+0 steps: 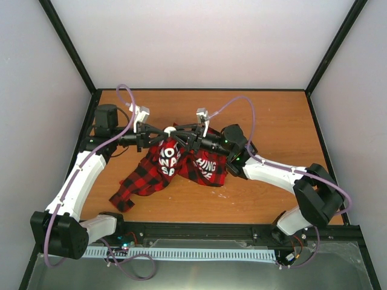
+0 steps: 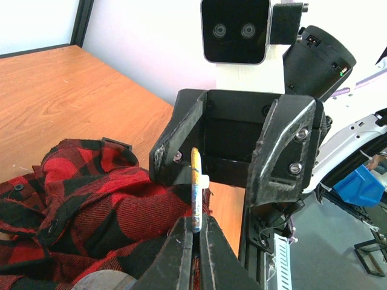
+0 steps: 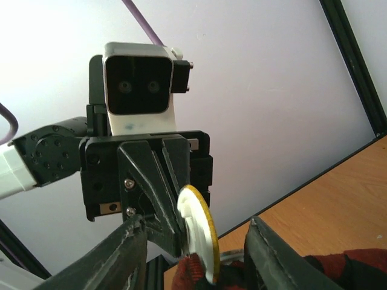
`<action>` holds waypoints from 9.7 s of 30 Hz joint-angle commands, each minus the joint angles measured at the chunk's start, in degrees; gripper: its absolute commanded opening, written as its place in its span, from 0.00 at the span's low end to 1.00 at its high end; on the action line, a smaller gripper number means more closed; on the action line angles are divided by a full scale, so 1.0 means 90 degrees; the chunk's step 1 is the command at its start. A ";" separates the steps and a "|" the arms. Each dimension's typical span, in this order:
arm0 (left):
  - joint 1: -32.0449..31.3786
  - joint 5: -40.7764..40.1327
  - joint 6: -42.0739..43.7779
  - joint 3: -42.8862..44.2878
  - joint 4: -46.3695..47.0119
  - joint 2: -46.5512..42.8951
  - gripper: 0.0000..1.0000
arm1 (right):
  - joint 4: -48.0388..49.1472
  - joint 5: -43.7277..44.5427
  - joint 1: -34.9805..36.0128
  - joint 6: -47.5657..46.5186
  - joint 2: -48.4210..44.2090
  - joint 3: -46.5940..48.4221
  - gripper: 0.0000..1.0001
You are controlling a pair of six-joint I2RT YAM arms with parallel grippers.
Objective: Remove the brooch from the garment
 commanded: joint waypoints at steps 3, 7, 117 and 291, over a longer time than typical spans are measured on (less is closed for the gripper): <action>0.0001 0.0261 -0.0270 0.0120 0.0391 -0.0234 0.01 | 0.0420 -0.0072 0.0025 0.0188 0.0053 -0.0107 0.37; 0.0001 0.0220 -0.0269 0.0095 0.0394 -0.0253 0.01 | 0.0411 -0.0155 0.0028 0.0255 0.0120 -0.0044 0.32; -0.0086 -0.0586 0.3310 0.0346 -0.0515 -0.0819 0.01 | -0.2831 -0.1355 -0.0490 -0.2108 -0.1047 0.0813 0.65; -0.0081 0.0432 -0.2524 0.1043 0.2733 -0.0463 0.01 | -0.3302 -0.0491 0.0125 -0.1992 -0.0646 0.2749 0.15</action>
